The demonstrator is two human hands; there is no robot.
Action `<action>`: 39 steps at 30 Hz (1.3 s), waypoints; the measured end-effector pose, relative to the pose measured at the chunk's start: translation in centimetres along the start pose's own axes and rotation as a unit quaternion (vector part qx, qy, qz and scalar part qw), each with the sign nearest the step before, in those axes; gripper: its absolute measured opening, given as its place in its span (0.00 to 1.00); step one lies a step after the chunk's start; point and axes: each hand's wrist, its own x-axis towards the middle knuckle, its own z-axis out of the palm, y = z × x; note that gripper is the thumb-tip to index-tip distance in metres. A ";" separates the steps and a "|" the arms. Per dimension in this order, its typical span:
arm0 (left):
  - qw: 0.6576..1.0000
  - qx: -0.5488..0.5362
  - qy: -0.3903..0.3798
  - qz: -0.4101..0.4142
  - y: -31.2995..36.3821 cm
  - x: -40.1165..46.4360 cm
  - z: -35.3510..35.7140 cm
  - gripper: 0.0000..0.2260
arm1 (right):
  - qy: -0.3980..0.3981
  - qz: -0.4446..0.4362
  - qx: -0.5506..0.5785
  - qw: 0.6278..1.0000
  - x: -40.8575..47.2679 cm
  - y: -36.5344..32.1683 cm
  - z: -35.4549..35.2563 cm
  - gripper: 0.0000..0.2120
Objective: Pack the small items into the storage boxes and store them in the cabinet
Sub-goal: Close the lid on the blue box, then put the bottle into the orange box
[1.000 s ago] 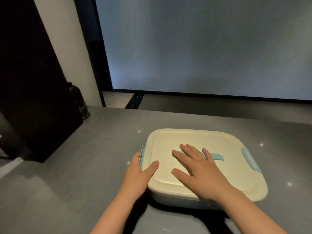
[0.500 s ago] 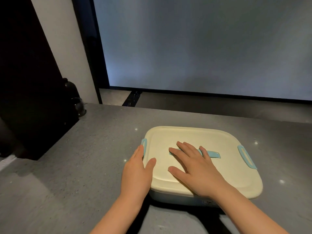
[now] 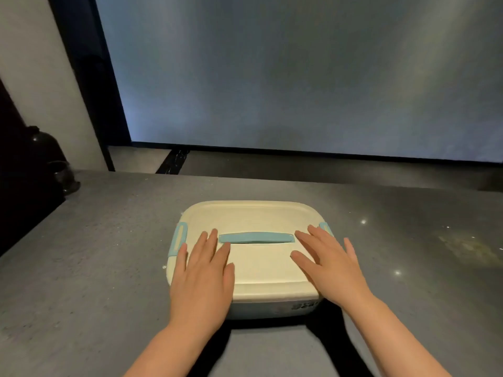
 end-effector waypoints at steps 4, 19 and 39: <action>0.999 0.011 -0.027 0.019 3.6 -0.4 1.4 0.23 | 0.012 -0.017 0.022 1.000 -0.6 0.7 0.3 0.22; 0.946 -0.162 -0.103 0.260 10.8 -2.0 2.4 0.19 | 0.103 0.155 -0.019 0.982 -14.2 4.4 -4.2 0.25; 0.676 -0.311 -0.272 0.610 35.6 -33.2 0.3 0.20 | 0.230 0.586 -0.123 0.767 -59.1 4.3 -11.9 0.23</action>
